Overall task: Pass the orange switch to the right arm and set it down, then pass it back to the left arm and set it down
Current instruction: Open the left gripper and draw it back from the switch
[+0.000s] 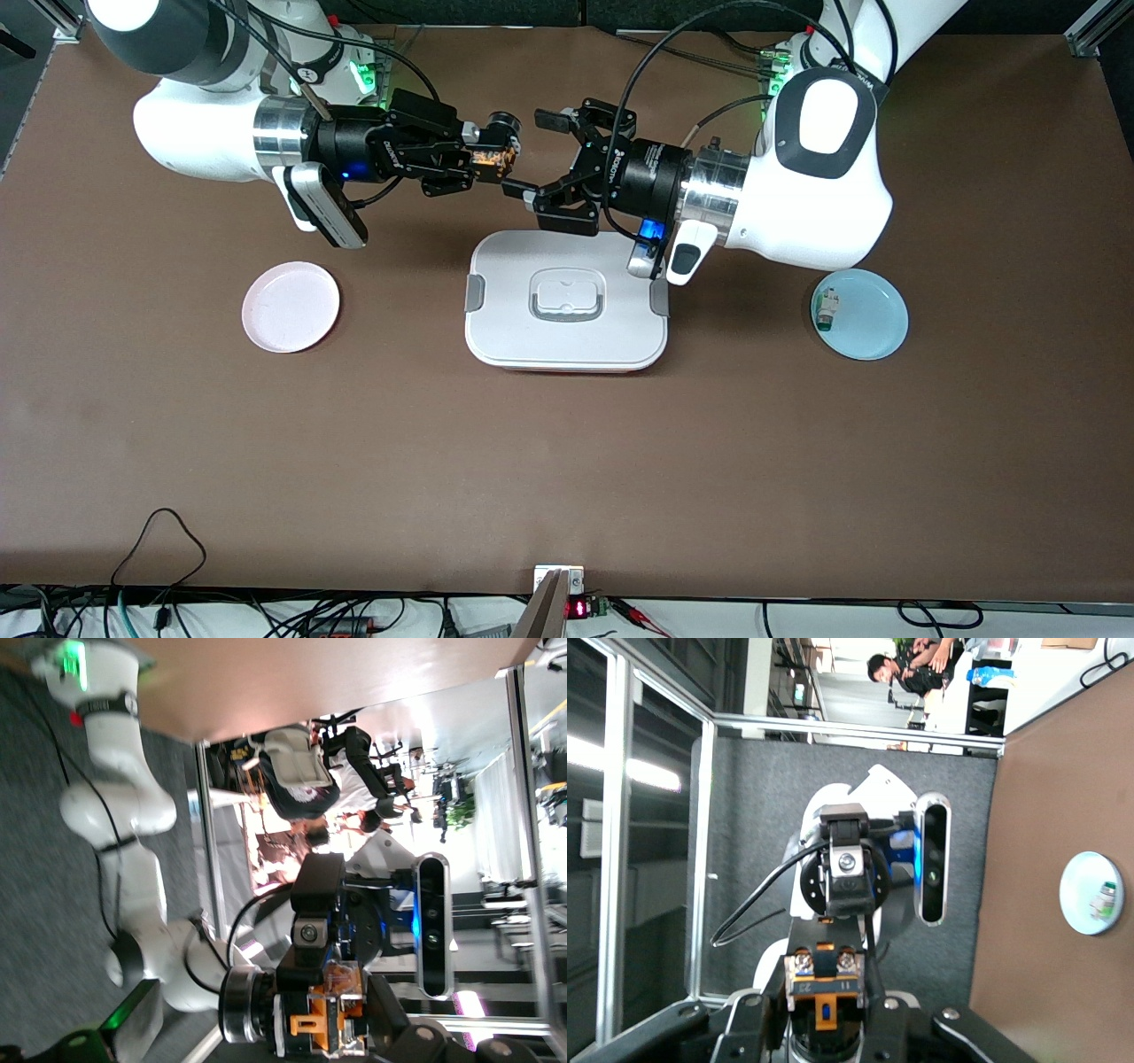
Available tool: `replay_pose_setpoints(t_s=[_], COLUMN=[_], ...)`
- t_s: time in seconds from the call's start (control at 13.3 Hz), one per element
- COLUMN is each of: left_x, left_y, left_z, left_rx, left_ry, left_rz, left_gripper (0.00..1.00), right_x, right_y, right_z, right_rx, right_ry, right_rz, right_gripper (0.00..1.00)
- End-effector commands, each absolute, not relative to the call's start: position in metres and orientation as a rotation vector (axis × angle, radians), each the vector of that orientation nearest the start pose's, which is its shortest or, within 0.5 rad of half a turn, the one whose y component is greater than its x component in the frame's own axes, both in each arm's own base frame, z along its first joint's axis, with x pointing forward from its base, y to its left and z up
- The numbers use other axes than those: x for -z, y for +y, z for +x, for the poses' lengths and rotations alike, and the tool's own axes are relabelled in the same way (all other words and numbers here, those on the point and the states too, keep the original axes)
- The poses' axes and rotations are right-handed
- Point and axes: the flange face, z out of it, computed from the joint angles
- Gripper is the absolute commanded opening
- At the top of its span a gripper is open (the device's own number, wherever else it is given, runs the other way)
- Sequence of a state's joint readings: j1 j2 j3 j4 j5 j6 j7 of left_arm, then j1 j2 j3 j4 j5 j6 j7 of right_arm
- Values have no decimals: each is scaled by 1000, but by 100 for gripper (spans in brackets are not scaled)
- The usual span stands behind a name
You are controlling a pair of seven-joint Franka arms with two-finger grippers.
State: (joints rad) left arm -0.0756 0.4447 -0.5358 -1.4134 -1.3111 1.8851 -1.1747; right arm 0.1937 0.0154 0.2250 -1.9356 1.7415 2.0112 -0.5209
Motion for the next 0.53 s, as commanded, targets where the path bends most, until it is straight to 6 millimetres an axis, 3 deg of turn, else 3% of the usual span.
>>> replay_pose_setpoints(t_s=[0.0,0.23,0.45], left_x=[-561,-558,-557], left_y=[-403,-404,-403], left_z=[554,537,531], left_rx=[1167,1069,1045], left_ry=[722,518,423], left_rz=[1781,1972,2032], left_gripper=[100,100,100], right_x=[-546,-545,-543], right_y=[275,274,267], right_z=[527,526,529], right_rx=[172,173,183], right_ry=[-45,-59,-90], right_rz=[-1629,-1649,-1701], right_gripper=[29,29,29])
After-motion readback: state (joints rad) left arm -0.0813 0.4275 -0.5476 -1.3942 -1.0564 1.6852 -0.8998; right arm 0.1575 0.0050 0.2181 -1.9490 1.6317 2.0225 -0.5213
